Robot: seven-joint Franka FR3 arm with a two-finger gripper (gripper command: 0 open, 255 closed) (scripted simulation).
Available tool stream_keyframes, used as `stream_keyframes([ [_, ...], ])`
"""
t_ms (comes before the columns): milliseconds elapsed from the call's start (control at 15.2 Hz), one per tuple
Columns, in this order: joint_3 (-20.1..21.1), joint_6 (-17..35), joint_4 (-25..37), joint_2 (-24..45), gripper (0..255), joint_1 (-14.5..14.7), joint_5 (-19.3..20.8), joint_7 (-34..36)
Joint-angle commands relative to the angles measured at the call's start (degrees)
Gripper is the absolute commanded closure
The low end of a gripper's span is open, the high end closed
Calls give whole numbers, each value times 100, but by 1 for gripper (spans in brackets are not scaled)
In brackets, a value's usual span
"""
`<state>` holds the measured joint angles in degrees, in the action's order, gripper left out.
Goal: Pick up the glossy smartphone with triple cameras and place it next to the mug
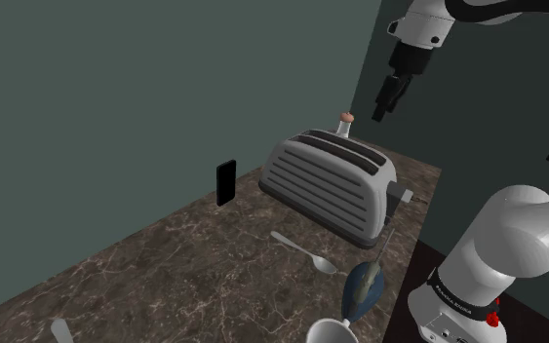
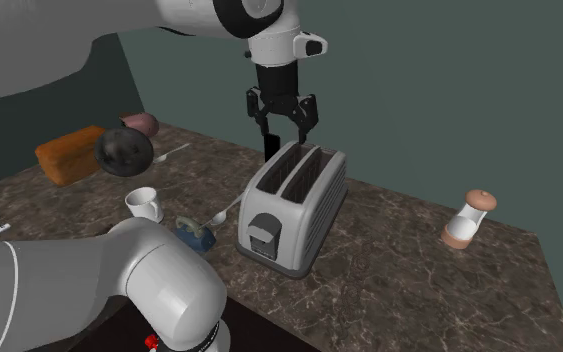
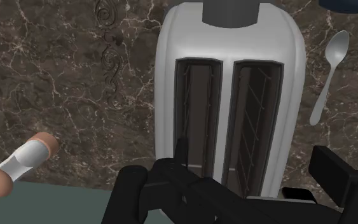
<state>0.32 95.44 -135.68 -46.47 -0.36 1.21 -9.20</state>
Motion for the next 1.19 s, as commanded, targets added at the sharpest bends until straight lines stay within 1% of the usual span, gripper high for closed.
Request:
stream_keyframes([
  [0, 0, 0, 0, 0, 0, 0, 0, 0],
  [528, 446, 954, 379, 1481, 0, 261, -229, 254],
  [1122, 923, 1695, 1296, 3303, 0, 481, -231, 558],
])
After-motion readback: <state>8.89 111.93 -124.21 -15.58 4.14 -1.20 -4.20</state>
